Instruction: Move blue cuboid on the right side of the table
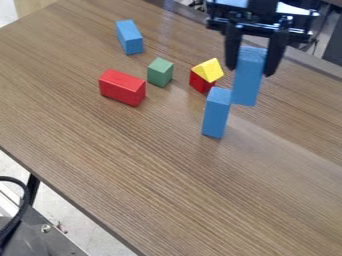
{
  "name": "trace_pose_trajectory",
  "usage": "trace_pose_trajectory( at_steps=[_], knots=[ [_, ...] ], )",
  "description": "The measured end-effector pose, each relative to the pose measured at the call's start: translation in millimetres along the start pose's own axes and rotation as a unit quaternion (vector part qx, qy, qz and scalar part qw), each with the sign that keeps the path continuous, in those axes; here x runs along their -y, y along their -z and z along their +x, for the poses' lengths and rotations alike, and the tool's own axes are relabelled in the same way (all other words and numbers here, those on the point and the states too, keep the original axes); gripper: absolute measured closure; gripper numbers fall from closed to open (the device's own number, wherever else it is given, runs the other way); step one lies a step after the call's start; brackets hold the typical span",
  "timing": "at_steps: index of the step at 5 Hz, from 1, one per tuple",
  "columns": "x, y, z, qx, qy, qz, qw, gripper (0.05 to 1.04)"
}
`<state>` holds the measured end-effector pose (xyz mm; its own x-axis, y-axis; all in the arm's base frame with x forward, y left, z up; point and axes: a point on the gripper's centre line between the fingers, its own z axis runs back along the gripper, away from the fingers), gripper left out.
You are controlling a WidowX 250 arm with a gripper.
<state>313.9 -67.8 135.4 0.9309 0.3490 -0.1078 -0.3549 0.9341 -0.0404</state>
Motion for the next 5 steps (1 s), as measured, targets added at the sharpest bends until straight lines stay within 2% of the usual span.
trace_pose_trajectory(
  at_steps=[2,3,5],
  knots=[
    [23.8,15.8,27.1,-0.007,0.016,0.015,0.9997,0.518],
    [35.3,31.5,37.3,-0.017,0.024,0.025,0.9993,0.518],
    [44.8,56.8,49.0,-0.021,0.015,0.042,0.9988,0.518]
  ],
)
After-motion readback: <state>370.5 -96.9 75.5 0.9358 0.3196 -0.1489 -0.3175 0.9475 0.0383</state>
